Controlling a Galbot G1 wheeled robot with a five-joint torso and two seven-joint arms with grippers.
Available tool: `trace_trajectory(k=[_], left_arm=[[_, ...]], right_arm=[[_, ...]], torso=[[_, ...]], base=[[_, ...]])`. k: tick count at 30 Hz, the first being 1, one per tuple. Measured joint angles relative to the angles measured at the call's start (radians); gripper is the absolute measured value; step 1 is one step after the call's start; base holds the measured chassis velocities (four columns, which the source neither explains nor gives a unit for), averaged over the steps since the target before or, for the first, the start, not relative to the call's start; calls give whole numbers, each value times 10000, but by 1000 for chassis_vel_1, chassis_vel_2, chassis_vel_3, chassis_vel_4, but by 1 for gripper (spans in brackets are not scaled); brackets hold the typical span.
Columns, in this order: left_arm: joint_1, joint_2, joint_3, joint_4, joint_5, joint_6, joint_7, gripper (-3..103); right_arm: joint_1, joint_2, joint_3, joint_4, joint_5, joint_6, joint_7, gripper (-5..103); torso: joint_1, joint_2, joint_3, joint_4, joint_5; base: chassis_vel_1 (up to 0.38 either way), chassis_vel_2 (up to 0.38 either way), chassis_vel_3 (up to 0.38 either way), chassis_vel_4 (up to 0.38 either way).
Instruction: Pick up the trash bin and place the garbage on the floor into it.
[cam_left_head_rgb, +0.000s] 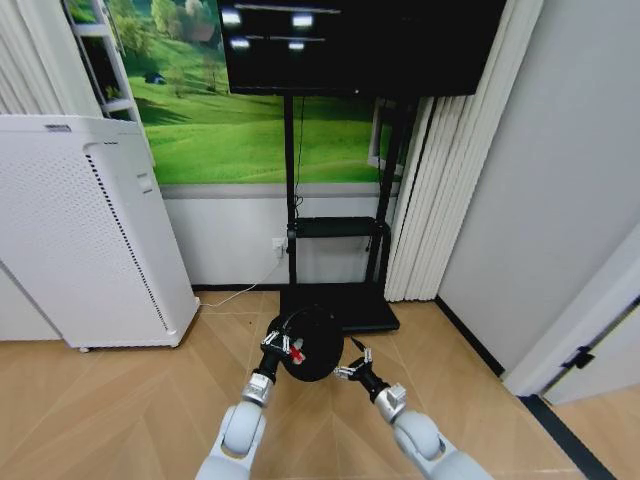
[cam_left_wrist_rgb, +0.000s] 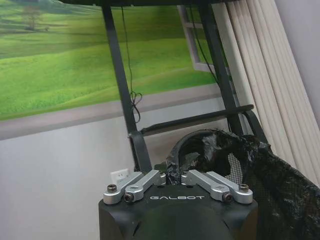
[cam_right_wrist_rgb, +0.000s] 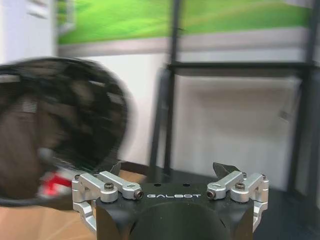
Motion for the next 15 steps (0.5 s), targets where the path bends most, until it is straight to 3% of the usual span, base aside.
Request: trace_trajectory(k=[4, 11, 15], left_arm=[[262, 321, -378, -643, -442, 109, 5, 7], [729, 733, -1049, -1426, -993, 215, -3, 7], [1127, 869, -1609, -1993, -1166, 314, -9, 7]], right_arm=[[-691, -29, 1333, 193, 616, -250, 111, 100], [-975, -182, 2265, -501, 714, -444, 244, 100], [-902, -122, 2702, -978, 1024, -1316, 684, 100]], torso=[[0, 0, -1, 0, 0], [0, 0, -1, 3, 1], [0, 0, 0, 3, 0]], base=[[0, 0, 0, 0], [0, 0, 0, 0], [0, 0, 0, 0]])
